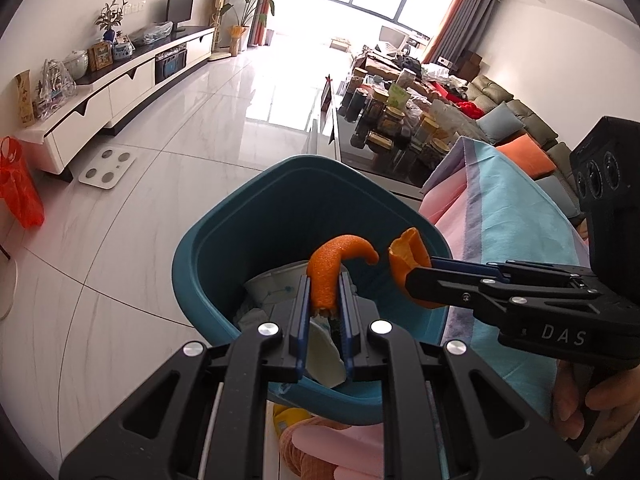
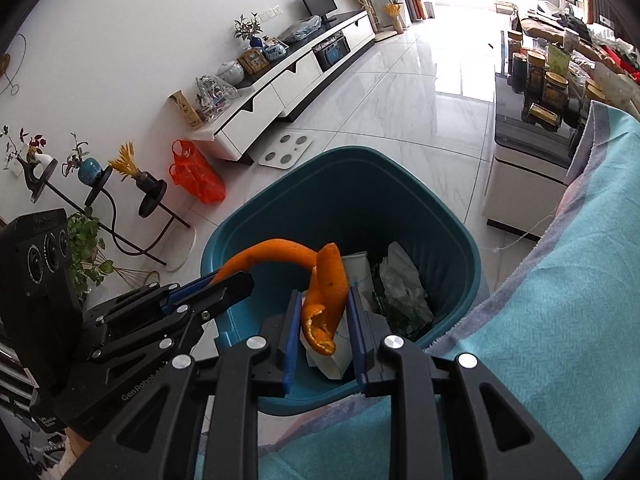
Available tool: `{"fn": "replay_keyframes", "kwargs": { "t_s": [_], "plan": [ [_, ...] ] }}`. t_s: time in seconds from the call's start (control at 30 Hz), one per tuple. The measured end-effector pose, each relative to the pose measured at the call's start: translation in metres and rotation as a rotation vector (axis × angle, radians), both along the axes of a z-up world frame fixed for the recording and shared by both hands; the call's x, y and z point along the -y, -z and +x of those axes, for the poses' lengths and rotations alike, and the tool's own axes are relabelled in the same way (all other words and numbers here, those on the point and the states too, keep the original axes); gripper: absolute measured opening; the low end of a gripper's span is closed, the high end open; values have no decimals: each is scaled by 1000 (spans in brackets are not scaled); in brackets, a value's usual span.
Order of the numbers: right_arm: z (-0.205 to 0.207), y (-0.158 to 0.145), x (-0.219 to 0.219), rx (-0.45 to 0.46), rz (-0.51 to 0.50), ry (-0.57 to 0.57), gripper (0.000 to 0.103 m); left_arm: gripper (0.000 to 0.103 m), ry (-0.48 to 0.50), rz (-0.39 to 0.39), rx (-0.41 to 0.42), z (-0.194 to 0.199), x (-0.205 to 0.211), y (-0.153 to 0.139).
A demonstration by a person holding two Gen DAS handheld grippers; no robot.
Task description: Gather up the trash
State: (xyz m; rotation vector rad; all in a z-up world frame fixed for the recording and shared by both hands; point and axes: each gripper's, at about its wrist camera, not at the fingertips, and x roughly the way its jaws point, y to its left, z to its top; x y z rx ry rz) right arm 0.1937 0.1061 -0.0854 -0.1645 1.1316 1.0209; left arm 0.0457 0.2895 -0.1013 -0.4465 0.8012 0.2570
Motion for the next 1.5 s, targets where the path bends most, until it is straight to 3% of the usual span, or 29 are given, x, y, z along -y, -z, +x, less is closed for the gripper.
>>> {"fn": "replay_keyframes", "kwargs": {
  "t_s": [0.47, 0.7, 0.8, 0.9, 0.97, 1.07, 1.2, 1.43, 1.5],
  "plan": [
    [2, 4, -6, 2, -39, 12, 23, 16, -1, -3, -29, 8, -3, 12],
    [2, 3, -2, 3, -21, 23, 26, 40, -17, -17, -34, 9, -8, 15],
    [0, -2, 7, 16, 6, 38, 28, 57, -26, -14, -19, 3, -9, 13],
    [-7, -13, 21, 51, 45, 42, 41, 70, -30, 20, 9, -7, -4, 4],
    [-13, -20, 33, 87, 69, 47, 56, 84, -31, 59, 38, -18, 2, -5],
    [-23, -32, 58, 131, 109, 55, 59, 97, -29, 113, 88, -33, 16, -22],
    [-37, -45, 102, 217, 134, 111, 65, 98, 0, 176, 155, -49, 41, -43],
    [-72, -73, 193, 436, 177, 286, 91, 98, 83, 212, 267, -56, 112, -73],
    [-83, -75, 216, 490, 175, 336, 93, 98, 111, 235, 286, -54, 135, -78]
  ]
}}
